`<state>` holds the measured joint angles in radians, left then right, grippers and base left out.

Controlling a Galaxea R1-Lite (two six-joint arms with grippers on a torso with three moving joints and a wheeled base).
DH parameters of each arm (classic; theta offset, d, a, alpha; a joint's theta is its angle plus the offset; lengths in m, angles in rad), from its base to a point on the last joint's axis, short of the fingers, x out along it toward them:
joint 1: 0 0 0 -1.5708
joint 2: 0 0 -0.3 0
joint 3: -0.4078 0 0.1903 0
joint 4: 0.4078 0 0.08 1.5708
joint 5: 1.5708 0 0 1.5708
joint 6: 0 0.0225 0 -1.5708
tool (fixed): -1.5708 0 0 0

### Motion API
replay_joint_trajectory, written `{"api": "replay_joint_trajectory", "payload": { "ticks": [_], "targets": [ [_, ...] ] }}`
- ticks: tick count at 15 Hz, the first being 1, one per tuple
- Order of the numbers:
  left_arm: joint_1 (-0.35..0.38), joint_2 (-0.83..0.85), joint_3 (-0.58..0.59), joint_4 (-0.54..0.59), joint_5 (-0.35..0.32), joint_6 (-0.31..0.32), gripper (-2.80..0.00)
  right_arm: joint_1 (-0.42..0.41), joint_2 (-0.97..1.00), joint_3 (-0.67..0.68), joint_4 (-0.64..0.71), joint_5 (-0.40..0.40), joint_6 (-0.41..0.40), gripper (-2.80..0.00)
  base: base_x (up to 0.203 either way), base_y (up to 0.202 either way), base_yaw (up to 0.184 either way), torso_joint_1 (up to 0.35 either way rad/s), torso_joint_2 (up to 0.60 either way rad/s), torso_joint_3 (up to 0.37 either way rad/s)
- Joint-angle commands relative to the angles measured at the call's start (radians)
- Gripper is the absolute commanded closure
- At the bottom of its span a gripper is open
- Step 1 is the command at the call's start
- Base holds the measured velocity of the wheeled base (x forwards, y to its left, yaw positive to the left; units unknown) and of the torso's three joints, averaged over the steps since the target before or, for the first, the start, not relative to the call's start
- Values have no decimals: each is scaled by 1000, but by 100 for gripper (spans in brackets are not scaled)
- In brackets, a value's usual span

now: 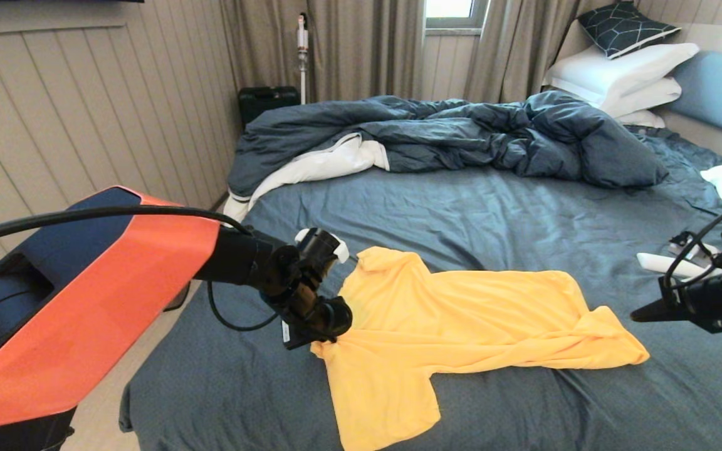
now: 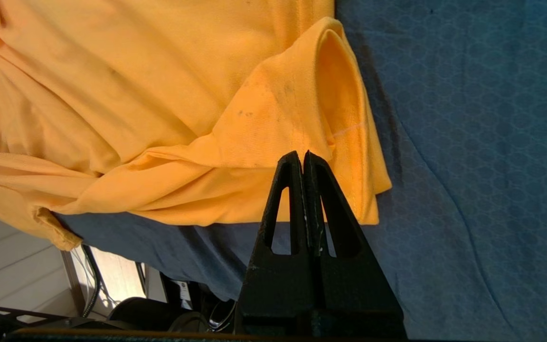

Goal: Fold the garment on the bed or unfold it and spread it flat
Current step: Fold the yellow T-shirt

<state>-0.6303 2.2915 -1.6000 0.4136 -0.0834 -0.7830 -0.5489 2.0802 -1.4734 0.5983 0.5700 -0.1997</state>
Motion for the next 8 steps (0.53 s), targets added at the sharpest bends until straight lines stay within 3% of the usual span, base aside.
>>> {"api": "replay_joint_trajectory", "payload": {
  "ticks": [1, 3, 4, 8],
  "targets": [
    [-14, 12, 3, 1, -1, 15, 0, 0, 0, -1, 3, 4, -3, 0, 0, 0, 0, 0, 0, 0],
    [-25, 31, -11, 1, 10, 27, 0, 0, 1, -2, 3, 4, -2, 0, 0, 0, 0, 0, 0, 0],
    [-26, 31, -11, 3, 10, 30, -280, 0, 1, -1, 3, 4, -1, 0, 0, 0, 0, 0, 0, 0],
    [-27, -7, -6, 5, 10, 36, -280, -3, -3, 4, 5, 4, -1, 0, 0, 0, 0, 0, 0, 0]
  ]
}}
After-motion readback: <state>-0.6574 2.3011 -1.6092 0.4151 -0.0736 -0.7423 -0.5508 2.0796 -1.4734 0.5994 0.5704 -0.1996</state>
